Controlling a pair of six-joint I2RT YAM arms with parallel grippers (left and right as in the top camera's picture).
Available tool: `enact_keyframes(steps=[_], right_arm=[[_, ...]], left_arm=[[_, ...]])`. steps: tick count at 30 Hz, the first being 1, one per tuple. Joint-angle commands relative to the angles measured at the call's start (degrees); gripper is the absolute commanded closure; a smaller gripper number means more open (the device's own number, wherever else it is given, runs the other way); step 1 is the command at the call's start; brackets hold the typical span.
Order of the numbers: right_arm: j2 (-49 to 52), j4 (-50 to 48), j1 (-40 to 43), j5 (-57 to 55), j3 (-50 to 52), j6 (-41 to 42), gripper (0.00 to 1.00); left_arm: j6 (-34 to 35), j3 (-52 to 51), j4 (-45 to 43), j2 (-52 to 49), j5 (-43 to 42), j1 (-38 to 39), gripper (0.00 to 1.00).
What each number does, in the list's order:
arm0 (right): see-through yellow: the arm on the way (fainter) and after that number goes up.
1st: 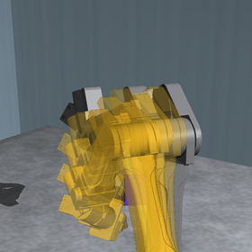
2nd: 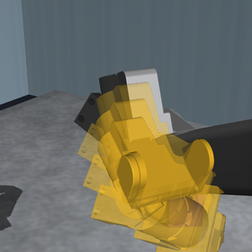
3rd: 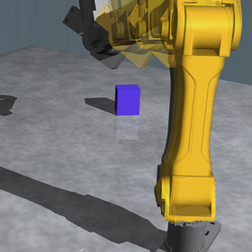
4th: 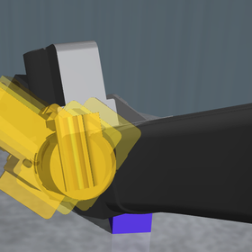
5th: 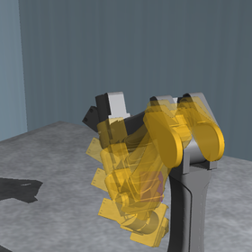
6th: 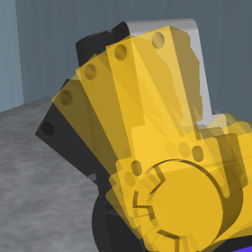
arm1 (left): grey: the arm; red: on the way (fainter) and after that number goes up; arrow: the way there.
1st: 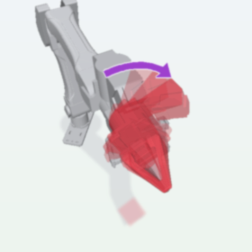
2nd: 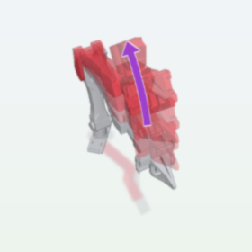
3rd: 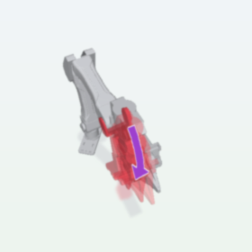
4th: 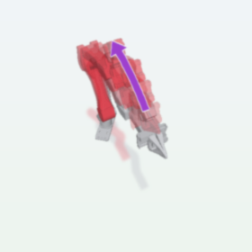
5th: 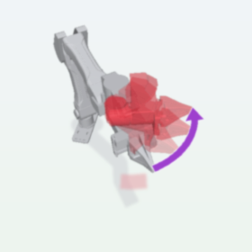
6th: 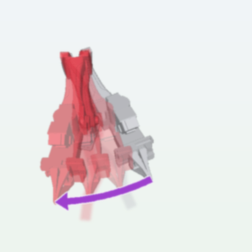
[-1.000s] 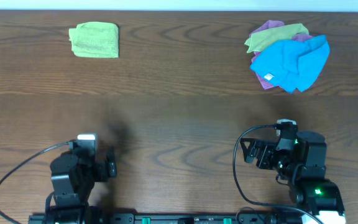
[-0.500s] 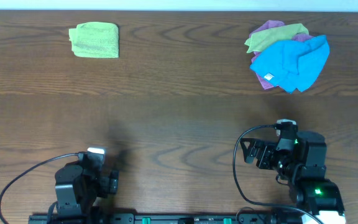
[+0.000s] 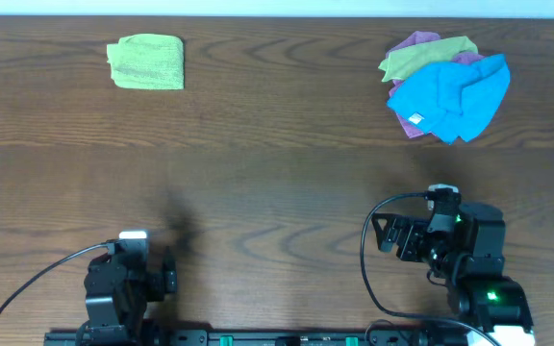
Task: Fold the cloth
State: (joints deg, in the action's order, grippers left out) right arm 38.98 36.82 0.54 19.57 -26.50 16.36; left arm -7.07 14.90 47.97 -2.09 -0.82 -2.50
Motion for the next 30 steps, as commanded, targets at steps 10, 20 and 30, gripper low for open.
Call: enact_keyframes(steps=[10, 20, 30], right_arm=[[-0.1, 0.1, 0.4, 0.3, 0.0, 0.8, 0.01], [-0.1, 0.1, 0.4, 0.3, 0.0, 0.8, 0.01], [-1.8, 2.7, 0.2, -0.2, 0.0, 0.8, 0.01]], left_arm=[[6.7, -3.3, 1.9, 1.9, 5.5, 0.3, 0.04], [6.7, -3.3, 1.9, 1.9, 5.5, 0.3, 0.05], [6.6, -3.3, 1.9, 1.9, 5.5, 0.3, 0.05]])
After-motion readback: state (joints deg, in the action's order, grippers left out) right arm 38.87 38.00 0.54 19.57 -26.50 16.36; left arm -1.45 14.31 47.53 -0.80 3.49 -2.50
